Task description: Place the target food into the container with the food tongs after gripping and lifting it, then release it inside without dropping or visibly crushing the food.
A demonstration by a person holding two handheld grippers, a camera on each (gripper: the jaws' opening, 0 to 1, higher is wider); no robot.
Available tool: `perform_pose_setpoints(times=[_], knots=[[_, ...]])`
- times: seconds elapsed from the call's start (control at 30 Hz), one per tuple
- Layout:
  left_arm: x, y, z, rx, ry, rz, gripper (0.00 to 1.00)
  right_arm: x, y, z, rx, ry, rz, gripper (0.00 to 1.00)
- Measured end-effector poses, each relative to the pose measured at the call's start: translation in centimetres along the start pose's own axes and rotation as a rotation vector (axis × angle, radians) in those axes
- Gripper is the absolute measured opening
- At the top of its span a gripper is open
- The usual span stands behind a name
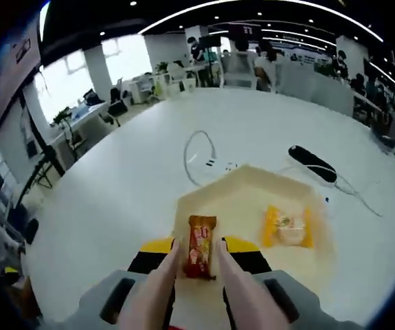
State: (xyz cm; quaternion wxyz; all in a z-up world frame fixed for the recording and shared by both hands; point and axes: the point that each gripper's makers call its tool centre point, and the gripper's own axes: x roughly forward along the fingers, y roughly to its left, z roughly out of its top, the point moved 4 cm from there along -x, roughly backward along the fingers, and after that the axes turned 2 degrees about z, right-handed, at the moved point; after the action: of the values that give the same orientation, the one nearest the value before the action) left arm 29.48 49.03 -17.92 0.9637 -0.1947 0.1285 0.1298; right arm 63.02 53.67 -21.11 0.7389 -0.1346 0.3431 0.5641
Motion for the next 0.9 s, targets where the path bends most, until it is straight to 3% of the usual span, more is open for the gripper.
perform_pose_setpoints(times=[0.07, 0.13, 0.23, 0.33, 0.57, 0.7, 0.8, 0.9], knots=[[0.2, 0.1, 0.1, 0.021, 0.004, -0.001, 0.99, 0.2, -0.1, 0.1, -0.002, 0.003, 0.003, 0.25], [0.7, 0.2, 0.5, 0.033, 0.008, -0.009, 0.99, -2.6, 0.2, 0.9, -0.001, -0.046, 0.002, 0.25], [1.4, 0.0, 0.9, 0.028, 0.001, -0.033, 0.99, -3.2, 0.4, 1.1, 0.017, -0.076, 0.003, 0.25], [2.5, -1.3, 1.6, 0.104, 0.028, -0.101, 0.99, -5.3, 0.1, 0.3, 0.028, -0.101, -0.012, 0.25], [3.4, -1.7, 3.2, 0.113, -0.002, -0.118, 0.99, -7.8, -0.5, -1.0, 0.068, -0.118, -0.014, 0.25], [4.1, -1.4, 2.6, 0.107, 0.025, -0.130, 0.99, -8.7, 0.0, -1.4, 0.131, -0.153, 0.029, 0.25], [4.4, -1.3, 2.8, 0.102, 0.024, -0.132, 0.99, -8.9, 0.4, -2.7, 0.098, -0.123, 0.036, 0.25], [4.3, -1.0, 4.1, 0.081, -0.026, -0.117, 0.99, -8.3, -0.1, -3.7, 0.083, -0.087, 0.024, 0.25]])
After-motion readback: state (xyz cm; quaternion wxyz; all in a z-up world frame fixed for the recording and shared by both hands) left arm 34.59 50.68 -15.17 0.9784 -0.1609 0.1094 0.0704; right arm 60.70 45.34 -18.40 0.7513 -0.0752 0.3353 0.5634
